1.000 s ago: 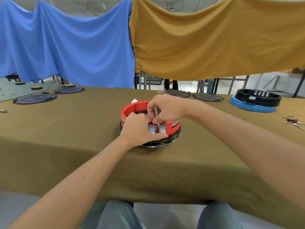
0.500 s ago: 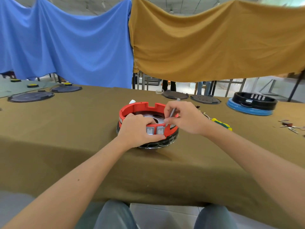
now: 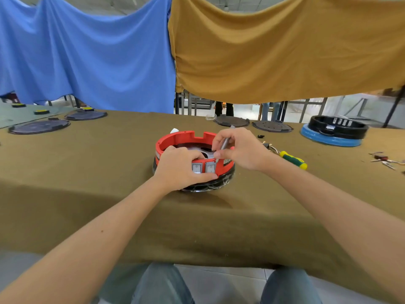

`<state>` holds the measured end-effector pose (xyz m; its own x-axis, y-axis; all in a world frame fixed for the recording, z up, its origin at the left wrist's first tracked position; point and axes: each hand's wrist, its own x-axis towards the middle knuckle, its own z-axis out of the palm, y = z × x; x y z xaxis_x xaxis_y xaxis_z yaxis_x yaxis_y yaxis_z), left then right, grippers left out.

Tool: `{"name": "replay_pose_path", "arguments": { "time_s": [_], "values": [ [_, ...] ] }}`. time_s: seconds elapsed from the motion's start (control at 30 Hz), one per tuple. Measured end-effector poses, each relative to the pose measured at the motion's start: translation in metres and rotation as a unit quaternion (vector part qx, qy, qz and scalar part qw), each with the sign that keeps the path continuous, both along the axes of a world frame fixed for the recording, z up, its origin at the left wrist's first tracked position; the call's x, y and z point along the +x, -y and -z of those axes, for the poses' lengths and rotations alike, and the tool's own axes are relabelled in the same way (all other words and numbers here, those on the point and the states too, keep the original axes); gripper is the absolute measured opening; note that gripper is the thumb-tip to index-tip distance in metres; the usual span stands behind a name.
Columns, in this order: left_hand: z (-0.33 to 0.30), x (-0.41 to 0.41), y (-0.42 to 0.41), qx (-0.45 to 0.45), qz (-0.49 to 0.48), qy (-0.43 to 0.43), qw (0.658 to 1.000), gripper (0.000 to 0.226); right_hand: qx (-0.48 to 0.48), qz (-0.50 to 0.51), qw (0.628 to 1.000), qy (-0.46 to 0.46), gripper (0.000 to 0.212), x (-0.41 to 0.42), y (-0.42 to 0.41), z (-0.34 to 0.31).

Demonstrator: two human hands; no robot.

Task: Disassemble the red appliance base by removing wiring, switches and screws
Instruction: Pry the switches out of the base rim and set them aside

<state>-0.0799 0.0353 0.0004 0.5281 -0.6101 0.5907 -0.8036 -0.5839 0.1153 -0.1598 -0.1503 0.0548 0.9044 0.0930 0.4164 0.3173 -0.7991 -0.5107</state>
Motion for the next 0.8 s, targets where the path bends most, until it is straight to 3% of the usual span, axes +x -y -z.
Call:
{"name": "replay_pose_path", "arguments": {
  "time_s": [0.1,0.4,0.67,0.8],
  "values": [
    [0.000,0.001,0.000,-0.002,-0.002,0.003,1.000,0.064,0.010,0.008,1.000,0.005,0.023,-0.002,-0.002,0.003],
    [-0.002,-0.001,0.000,0.014,-0.007,-0.003,1.000,0.069,-0.025,-0.029,0.993,-0.110,0.009,0.008,-0.004,-0.025],
    [-0.001,-0.001,0.001,0.002,-0.010,0.009,1.000,0.064,-0.006,0.026,0.999,0.029,0.022,-0.005,-0.007,0.011],
    [-0.001,-0.002,0.001,-0.002,-0.008,0.011,1.000,0.064,-0.018,0.034,0.999,0.005,0.022,-0.003,-0.009,0.005]
  ]
}}
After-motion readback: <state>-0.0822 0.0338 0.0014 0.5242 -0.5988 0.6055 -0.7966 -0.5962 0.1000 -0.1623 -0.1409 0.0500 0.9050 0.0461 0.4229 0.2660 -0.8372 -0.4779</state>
